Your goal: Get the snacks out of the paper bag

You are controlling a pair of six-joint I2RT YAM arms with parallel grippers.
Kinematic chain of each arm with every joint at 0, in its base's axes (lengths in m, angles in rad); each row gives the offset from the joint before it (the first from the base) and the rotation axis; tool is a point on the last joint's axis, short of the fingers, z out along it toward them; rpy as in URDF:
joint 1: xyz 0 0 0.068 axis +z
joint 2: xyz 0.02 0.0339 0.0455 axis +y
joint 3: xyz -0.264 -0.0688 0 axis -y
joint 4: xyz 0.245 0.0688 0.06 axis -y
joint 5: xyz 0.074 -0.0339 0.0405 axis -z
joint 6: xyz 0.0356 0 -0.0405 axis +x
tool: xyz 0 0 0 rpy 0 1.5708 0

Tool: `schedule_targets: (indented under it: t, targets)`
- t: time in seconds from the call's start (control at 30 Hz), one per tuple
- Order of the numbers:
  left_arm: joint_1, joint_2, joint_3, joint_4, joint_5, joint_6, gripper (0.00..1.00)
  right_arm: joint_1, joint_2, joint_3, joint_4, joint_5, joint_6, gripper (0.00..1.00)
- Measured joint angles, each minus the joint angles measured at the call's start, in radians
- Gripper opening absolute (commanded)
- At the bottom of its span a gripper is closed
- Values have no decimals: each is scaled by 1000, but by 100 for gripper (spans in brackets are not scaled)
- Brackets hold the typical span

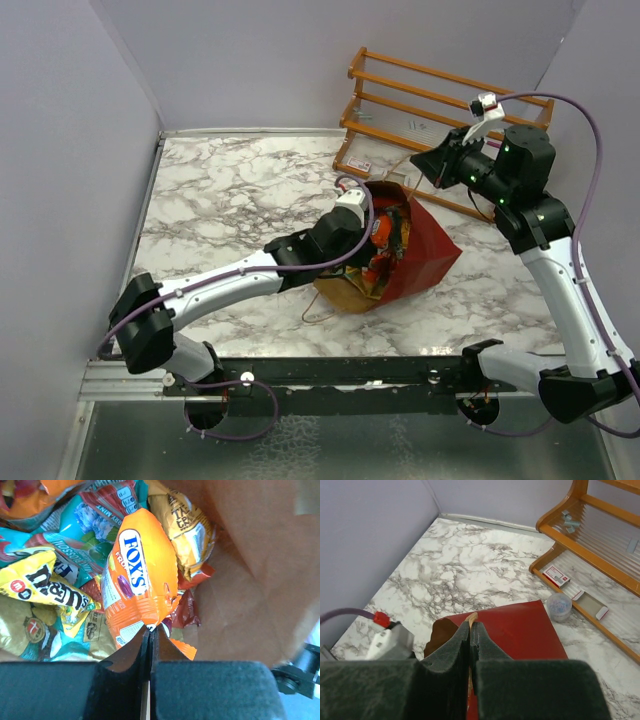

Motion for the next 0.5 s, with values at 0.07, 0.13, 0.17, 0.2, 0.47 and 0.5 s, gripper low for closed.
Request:
schedule_targets:
  t: [0.07,0.13,0.17,0.2,0.47,0.5]
  targets:
    - [0,-45,0,-20,0,1,0,0,-5,0,0,1,0,2]
    - [0,-91,2,-39,0,2,0,0,-10,0,0,2,0,2]
    - [0,-114,4,-52,0,4,0,0,-11,0,0,2,0,2]
    - [0,-134,10,-64,0,5,0,0,-13,0,0,2,-1,2]
    - [0,-280,104,-207,21,32,0,0,-26,-8,-2,7,-8,2]
    - [0,-305,117,-232,21,39,0,0,-27,-10,-2,8,-9,2]
